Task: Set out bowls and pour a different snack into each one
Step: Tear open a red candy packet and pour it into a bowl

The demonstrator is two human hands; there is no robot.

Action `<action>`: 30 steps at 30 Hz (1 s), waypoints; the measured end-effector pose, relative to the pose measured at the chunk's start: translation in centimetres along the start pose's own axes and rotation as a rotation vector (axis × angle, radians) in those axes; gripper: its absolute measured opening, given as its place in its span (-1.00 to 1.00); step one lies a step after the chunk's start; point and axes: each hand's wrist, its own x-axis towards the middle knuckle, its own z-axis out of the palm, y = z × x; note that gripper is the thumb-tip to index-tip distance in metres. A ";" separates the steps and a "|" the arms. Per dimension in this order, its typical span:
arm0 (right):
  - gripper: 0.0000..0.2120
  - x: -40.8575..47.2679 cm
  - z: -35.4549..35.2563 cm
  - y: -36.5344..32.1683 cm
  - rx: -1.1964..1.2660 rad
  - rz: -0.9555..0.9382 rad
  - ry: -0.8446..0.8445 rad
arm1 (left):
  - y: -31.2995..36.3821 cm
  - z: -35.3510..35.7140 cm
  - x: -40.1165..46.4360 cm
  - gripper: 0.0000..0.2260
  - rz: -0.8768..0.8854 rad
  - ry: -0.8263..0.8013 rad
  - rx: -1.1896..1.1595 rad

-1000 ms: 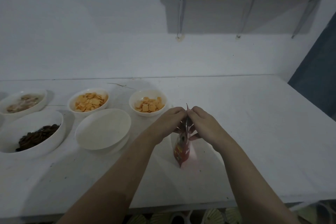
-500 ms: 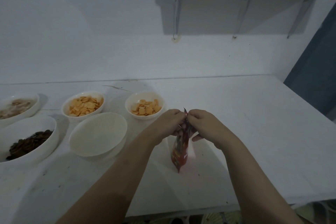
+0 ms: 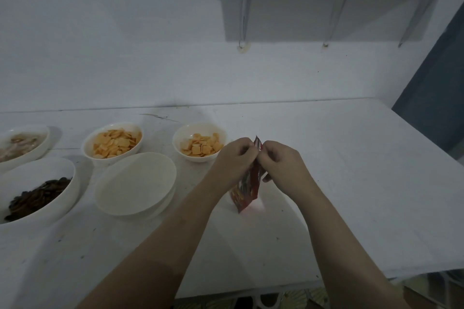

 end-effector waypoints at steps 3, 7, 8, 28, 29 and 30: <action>-0.77 -0.1 0.0 0.2 -0.011 -0.023 -0.042 | 0.1 -1.0 0.1 -0.74 -0.061 -0.095 0.165; -0.83 -0.2 0.0 0.0 -0.063 -0.060 -0.130 | 0.4 -2.3 -0.3 -0.74 -0.026 -0.208 0.248; -0.84 -0.3 0.1 -0.1 -0.068 -0.071 -0.135 | 0.2 -2.4 -0.5 -0.75 -0.015 -0.211 0.237; -0.76 -0.1 0.8 -1.4 -0.193 -0.104 -0.072 | -1.0 -2.5 -1.4 -0.65 0.150 -0.076 0.118; -0.75 -0.3 0.9 -1.3 -0.167 -0.084 -0.067 | -1.0 -2.5 -1.5 -0.65 0.147 -0.079 0.125; -0.75 -0.4 0.9 -1.2 -0.165 -0.072 -0.066 | -0.9 -2.6 -1.5 -0.64 0.143 -0.083 0.127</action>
